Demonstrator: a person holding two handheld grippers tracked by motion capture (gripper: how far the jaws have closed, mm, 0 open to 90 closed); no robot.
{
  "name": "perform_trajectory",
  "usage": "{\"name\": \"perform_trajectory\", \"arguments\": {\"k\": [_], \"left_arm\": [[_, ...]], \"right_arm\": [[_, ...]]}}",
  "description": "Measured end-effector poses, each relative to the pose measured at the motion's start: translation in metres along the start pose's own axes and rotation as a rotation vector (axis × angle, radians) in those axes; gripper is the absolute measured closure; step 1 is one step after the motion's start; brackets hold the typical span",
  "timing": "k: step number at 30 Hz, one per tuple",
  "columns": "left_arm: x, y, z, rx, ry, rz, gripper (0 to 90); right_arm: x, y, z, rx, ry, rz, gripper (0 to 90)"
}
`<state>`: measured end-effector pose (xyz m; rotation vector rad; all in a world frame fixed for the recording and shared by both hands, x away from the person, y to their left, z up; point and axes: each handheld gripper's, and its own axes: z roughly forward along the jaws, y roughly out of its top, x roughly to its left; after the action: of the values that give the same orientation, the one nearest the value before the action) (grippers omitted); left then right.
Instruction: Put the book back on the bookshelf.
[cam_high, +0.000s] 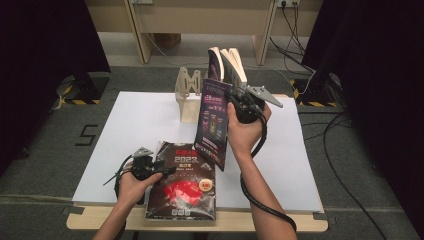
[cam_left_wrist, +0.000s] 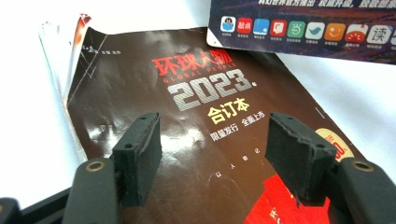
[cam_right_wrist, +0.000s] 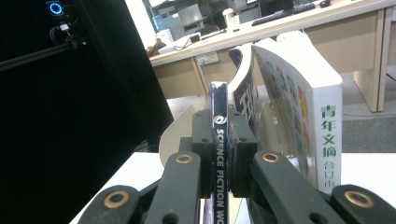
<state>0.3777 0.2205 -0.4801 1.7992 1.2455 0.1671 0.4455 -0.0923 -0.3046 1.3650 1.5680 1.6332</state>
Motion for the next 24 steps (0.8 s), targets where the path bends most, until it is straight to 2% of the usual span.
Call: {"name": "perform_trajectory", "arguments": {"k": [24], "left_arm": [[0.001,-0.001,0.001,0.002,0.003,0.005,35.7]], "right_arm": [[0.008,0.012,0.012,-0.035,-0.012,-0.029,84.7]]}}
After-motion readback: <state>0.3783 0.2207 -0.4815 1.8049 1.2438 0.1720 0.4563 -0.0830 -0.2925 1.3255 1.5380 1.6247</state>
